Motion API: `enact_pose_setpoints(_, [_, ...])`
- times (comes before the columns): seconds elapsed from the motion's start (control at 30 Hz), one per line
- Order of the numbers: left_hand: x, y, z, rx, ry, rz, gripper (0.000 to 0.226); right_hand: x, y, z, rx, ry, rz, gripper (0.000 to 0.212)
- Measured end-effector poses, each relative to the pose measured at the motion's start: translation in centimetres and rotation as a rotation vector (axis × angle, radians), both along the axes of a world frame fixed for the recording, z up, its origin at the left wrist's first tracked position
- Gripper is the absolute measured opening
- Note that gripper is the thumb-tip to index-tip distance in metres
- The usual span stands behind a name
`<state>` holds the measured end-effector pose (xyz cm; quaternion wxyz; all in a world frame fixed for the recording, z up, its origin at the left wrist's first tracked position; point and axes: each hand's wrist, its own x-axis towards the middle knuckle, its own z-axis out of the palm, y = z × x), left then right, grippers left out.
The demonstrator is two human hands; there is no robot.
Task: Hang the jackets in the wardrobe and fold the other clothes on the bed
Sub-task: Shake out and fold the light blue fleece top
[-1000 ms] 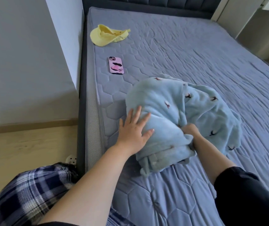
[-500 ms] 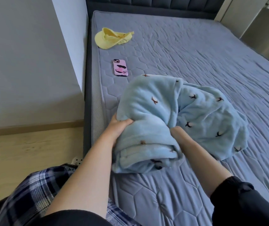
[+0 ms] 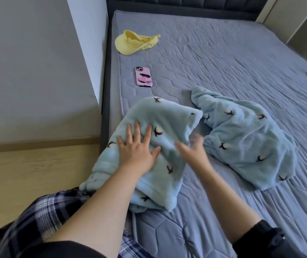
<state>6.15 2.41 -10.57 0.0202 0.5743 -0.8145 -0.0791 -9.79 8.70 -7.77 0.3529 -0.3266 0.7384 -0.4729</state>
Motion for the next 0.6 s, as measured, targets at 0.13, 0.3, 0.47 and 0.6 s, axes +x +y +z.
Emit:
enact_pose_setpoints(0.13, [-1.4,1.1,-1.2,-0.045,-0.032,-0.029,0.083,-3.9,-4.6,2.3,-0.066,0.174,-0.102,0.083])
enact_pose_setpoints(0.3, [-1.0,1.0,-1.2,-0.040,-0.001,-0.029,0.083,-4.3,-10.1,2.7,0.117,0.677,0.169,0.033])
enact_pose_setpoints(0.47, [0.6,1.6,-0.4,-0.080,0.068,0.078,0.087,-5.4,-11.2,-0.7,0.430,0.678,0.142,0.029])
enact_pose_setpoints(0.6, [1.5,1.5,-0.3,-0.015,0.036,0.134,0.090,-2.6,-13.4,1.2,0.256,1.151,0.248,0.043])
